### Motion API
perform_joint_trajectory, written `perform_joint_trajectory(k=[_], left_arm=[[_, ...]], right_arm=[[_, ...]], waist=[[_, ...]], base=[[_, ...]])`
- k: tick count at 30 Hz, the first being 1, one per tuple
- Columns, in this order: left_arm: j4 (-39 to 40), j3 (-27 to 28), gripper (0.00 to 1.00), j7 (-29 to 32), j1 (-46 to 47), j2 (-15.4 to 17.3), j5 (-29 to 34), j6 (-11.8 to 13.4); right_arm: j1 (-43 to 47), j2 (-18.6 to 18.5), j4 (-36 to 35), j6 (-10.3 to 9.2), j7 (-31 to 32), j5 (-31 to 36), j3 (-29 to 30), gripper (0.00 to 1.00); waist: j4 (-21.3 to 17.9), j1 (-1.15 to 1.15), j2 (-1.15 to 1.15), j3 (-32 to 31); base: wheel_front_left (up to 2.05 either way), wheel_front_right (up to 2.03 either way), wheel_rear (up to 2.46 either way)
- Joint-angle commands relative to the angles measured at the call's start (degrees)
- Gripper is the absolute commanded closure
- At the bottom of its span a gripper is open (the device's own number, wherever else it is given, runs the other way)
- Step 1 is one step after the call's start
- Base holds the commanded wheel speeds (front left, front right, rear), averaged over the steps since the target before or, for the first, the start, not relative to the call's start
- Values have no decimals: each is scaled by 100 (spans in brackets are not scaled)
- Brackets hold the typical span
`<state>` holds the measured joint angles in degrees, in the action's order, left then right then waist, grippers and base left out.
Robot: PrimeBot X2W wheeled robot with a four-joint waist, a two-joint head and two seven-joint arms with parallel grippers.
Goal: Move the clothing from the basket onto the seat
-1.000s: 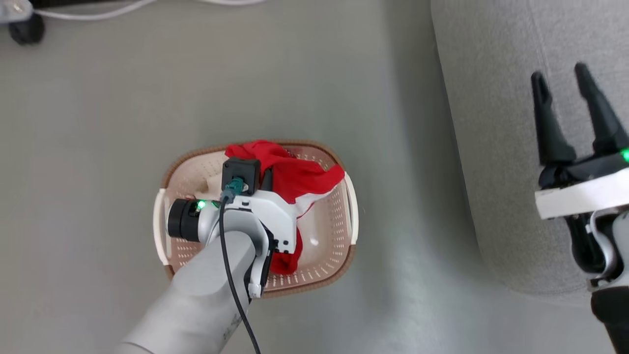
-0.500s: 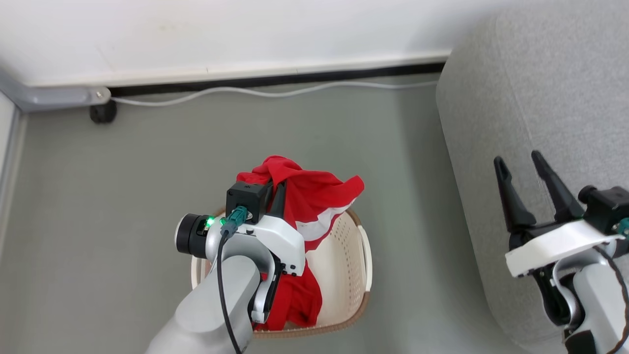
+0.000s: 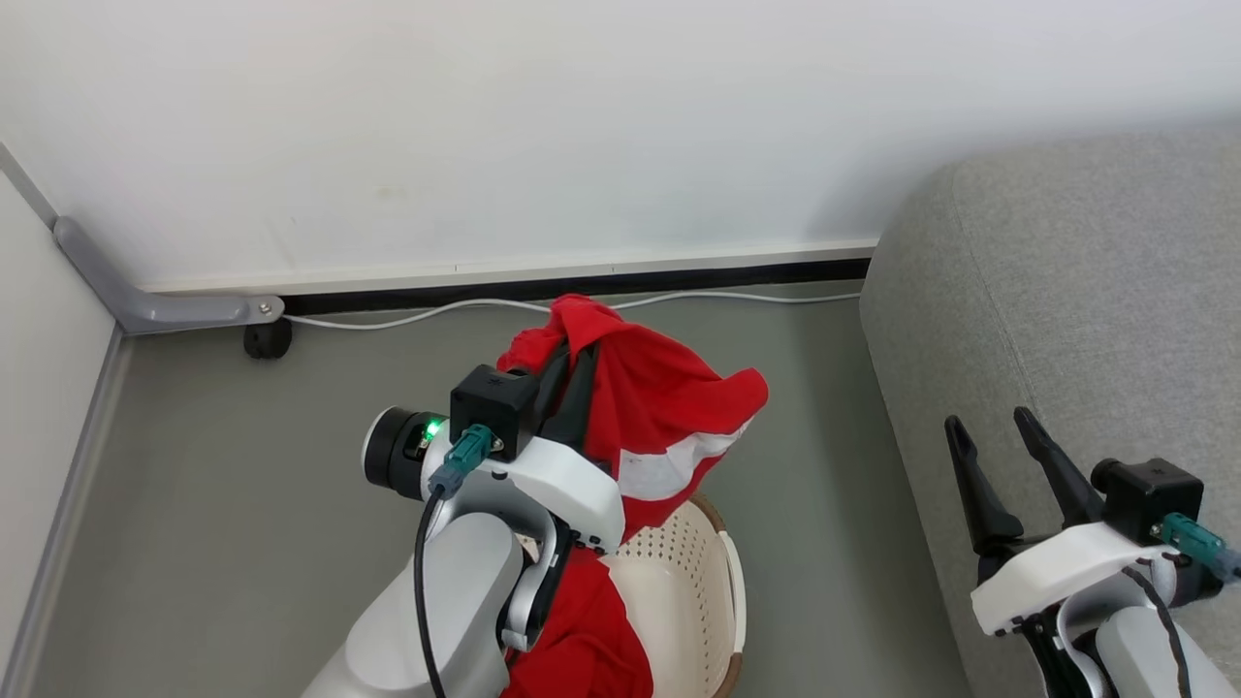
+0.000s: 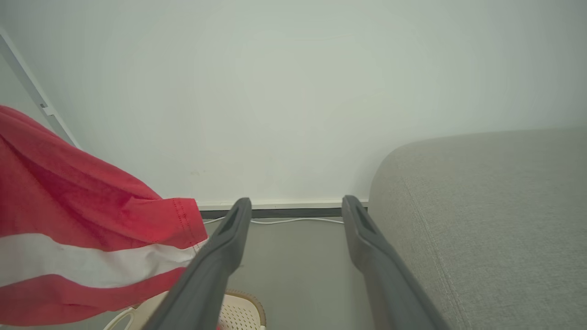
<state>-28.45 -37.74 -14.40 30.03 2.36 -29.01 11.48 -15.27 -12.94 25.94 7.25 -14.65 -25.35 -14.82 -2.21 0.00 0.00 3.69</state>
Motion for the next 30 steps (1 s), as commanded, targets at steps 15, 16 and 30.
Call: perform_joint_trajectory(k=[15,16,30], left_arm=[[1068,56,100,62,582,52,308,-198],[1098,67,100,69,616,53,310,-181],[1173,-69,100,63,691,52,207,-87]], right_arm=[[256,135,40,24,-35,175,18,0],[254,140,43,24,-35,175,10,0],[-154,-106,-915,24,-35,-121,-965,0]], waist=[[122,0,0,-263],[117,0,0,-262],[9,0,0,-166]], base=[[0,0,0],[0,0,0],[0,0,0]])
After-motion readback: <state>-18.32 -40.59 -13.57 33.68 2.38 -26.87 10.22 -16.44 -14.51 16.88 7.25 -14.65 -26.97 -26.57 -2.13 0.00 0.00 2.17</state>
